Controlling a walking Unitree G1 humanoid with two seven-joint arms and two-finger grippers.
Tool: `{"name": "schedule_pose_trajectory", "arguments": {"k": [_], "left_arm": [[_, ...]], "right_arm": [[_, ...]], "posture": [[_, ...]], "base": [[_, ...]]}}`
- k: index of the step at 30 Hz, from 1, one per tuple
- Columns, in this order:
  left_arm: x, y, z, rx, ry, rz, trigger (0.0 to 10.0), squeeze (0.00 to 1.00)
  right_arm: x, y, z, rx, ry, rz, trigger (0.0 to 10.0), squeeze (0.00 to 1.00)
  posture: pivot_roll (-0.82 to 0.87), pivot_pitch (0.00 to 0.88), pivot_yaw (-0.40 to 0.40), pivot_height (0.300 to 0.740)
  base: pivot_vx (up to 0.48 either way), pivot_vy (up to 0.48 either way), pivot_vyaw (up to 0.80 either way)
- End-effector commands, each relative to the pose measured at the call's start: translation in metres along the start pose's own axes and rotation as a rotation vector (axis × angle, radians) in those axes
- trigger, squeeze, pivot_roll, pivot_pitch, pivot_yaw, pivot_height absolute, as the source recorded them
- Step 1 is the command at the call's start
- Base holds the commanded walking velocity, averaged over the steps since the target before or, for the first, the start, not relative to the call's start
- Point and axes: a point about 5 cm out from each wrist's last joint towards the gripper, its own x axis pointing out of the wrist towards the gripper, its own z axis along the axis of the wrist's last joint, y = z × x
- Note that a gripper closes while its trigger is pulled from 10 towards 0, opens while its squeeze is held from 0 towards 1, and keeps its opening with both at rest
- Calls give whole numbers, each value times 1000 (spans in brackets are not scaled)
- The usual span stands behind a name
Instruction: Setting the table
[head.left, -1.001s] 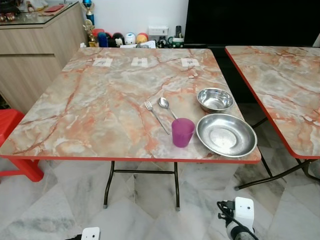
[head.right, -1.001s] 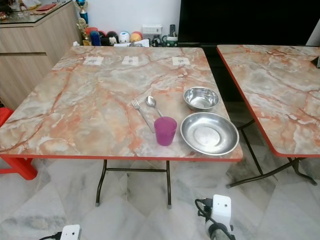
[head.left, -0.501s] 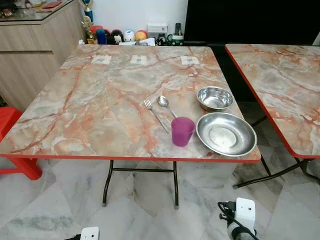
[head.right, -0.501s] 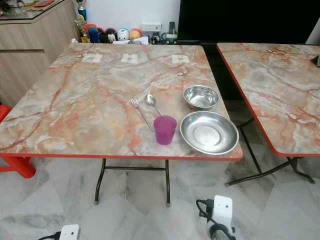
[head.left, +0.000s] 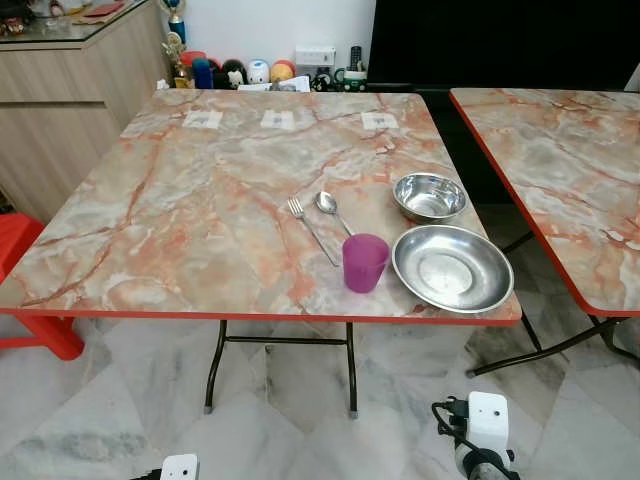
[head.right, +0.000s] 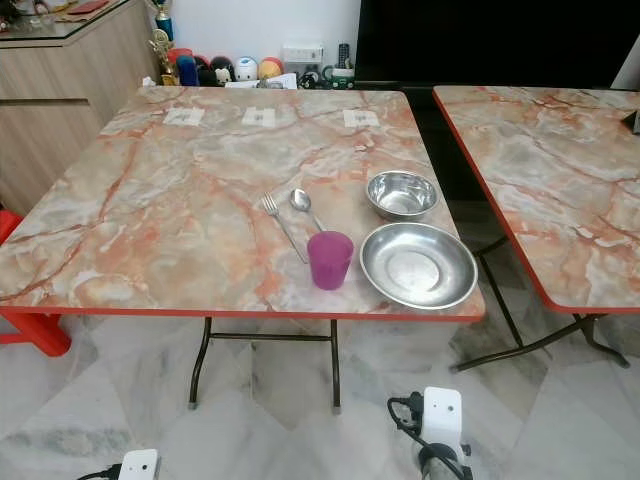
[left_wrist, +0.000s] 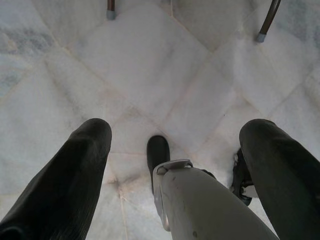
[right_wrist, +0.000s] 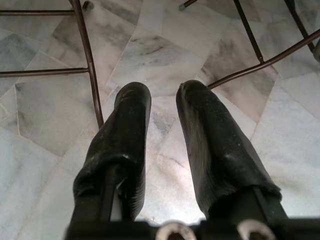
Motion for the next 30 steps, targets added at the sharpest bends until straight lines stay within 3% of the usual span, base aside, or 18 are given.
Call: {"name": "schedule_pose_trajectory", "arguments": {"k": [1,2,3,5,8,12,16,19,22,27,30], "left_arm": [[-2,0,-6,-3,13,0,10000,0],[-2,0,-7,-3,12,-1,10000,0],[-2,0,-7,-3,13,-1,10000,0],[-2,0,-7,-3,13,-1,10000,0],[-2,0,-8,-1,16,-2,10000,0],[-2,-1,-9,1,20,-4,10000,0],[-2,-1,-9,1,22,-7,10000,0],[-3,-1,-10,1,21,-3,10000,0],[-3,0,-10,1,22,-1,10000,0],[-3,7,-8,-14,16,31,10000,0],[-3,9,-8,-16,14,34,10000,0]], "right_arm": [[-3,-3,-7,-3,33,-9,10000,0],[-9,-9,-6,-6,-42,-10,10000,0],[-29,-23,-3,-20,-203,-15,10000,0],[-54,-34,6,-28,-325,-16,10000,0],[-66,-37,14,-32,-371,3,10000,0],[-68,-37,17,-4,-371,-19,10000,0],[-65,-37,13,46,-324,-52,10000,0],[-55,-38,-11,86,-145,-73,10000,0],[-54,-39,-17,87,-87,-85,10000,0],[-38,-45,-49,220,200,-138,10000,0],[-37,-43,-52,231,231,-131,10000,0]], "posture": [[2,56,-57,740],[2,56,-57,740],[-1,54,-57,740],[-5,52,-58,740],[-9,51,-58,740],[-20,47,-58,740],[-10,42,-61,740],[-11,37,-59,740],[-8,37,-59,740],[21,46,-51,740],[22,46,-49,740]], "base": [[0,0,0],[0,0,0],[0,0,0],[0,0,0],[0,0,0],[0,0,0],[0,0,0],[0,0,0],[0,0,0],[0,0,0],[0,0,0]]}}
